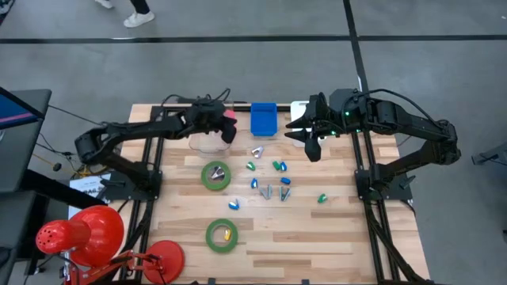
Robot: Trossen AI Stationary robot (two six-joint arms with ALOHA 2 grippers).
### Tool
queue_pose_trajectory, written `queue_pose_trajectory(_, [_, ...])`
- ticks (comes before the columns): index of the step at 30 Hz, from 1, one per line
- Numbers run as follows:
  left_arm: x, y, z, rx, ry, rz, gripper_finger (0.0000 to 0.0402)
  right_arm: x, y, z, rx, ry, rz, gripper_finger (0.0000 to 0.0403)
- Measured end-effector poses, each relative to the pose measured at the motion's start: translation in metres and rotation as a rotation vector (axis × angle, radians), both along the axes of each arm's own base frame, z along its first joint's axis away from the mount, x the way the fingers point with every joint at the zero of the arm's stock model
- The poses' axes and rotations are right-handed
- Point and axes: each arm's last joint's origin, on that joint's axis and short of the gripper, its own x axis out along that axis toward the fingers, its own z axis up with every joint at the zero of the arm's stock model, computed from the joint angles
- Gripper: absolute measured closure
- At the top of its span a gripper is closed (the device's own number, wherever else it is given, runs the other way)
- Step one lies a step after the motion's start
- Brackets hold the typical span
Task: Pick and place Stapler, Stapler remover, tape
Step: Put the pink tape into the transparent bin, then put the top green tape into the transparent bin
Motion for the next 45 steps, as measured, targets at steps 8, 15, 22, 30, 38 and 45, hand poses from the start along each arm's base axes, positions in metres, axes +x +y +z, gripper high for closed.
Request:
queue_pose_trajectory(8, [0.006,0.005,-0.021,-0.021,0.073,0.03,0.0401,0.0,0.0,0.0,-0.003,0.0,0.001,0.0281])
queue_pose_trajectory(15, [0.008,0.007,-0.029,-0.025,0.112,0.053,0.0401,0.0,0.0,0.0,-0.01,0.001,0.005,0.0281])
queue_pose_trajectory(22, [0.003,0.006,-0.034,-0.028,0.184,0.095,0.0401,0.0,0.0,0.0,-0.01,0.001,0.005,0.0281])
queue_pose_trajectory(30, [0.0,0.005,-0.034,-0.03,0.221,0.114,0.0401,0.0,0.0,0.0,-0.01,0.001,0.005,0.0281])
queue_pose_trajectory(38, [-0.009,0.001,-0.03,-0.019,0.291,0.131,0.0401,0.0,0.0,0.0,-0.01,0.0,0.004,0.0281])
queue_pose_trajectory(45, [-0.016,-0.005,-0.007,-0.008,0.193,0.085,0.0401,0.0,0.0,0.0,-0.01,0.0,0.004,0.0281])
